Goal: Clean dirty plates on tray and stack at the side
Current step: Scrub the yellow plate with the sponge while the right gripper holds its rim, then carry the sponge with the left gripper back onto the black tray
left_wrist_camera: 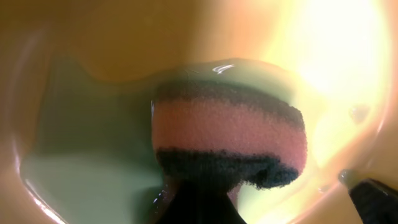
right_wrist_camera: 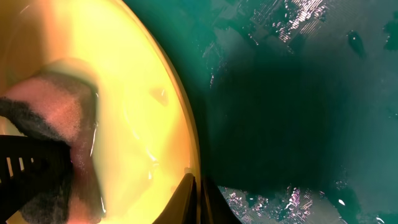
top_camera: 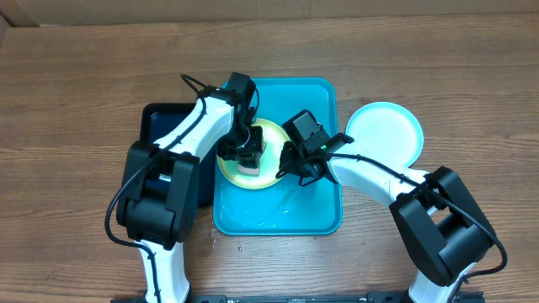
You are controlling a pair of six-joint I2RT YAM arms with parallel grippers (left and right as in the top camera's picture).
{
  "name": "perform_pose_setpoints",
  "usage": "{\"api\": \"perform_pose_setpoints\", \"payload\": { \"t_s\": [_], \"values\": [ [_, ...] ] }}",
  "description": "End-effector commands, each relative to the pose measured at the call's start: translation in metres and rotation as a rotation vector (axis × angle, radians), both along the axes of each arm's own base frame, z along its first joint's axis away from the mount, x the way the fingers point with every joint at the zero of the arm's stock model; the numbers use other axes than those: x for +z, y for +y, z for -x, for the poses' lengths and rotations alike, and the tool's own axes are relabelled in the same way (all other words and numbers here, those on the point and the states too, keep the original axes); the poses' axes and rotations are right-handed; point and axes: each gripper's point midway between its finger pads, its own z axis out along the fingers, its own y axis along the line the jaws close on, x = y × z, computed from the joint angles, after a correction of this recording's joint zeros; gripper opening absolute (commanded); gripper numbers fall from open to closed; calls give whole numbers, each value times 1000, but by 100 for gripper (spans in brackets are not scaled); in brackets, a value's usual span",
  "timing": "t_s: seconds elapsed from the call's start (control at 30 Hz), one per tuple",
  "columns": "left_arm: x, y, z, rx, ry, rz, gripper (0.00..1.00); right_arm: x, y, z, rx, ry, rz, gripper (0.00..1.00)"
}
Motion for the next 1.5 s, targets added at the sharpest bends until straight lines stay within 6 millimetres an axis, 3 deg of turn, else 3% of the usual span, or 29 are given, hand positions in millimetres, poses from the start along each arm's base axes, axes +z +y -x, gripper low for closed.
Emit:
{"api": "perform_pose_setpoints", "payload": {
  "t_s": [0.0, 0.07, 0.13, 0.2, 0.3, 0.63, 0.9, 1.27, 1.47],
  "values": [
    [13, 13, -1, -8, -23, 9, 4, 4, -5, -2, 2, -18, 18, 4],
    [49, 9, -10, -11, -117, 47, 4, 4, -5, -2, 2, -18, 17, 4],
    [100, 16, -15, -1, -257, 48, 4, 4, -5, -2, 2, -18, 18, 4],
    [121, 34, -16, 20, -324, -19, 4, 4, -5, -2, 2, -17, 18, 4],
    [132, 64, -13, 52, -356, -154, 4, 4, -5, -2, 2, -18, 18, 4],
    [104, 110, 6, 101, -242, -336, 6, 4, -5, -1, 2, -15, 20, 4],
    [79, 145, 10, 196, -207, -345, 6, 4, -5, -1, 2, -15, 20, 4],
    [32, 156, 31, 235, -162, -316, 8, 4, -5, -1, 2, -15, 20, 4],
    [23, 157, 34, 236, -164, -322, 17, 4, -5, -1, 2, -15, 20, 4]
  ]
}}
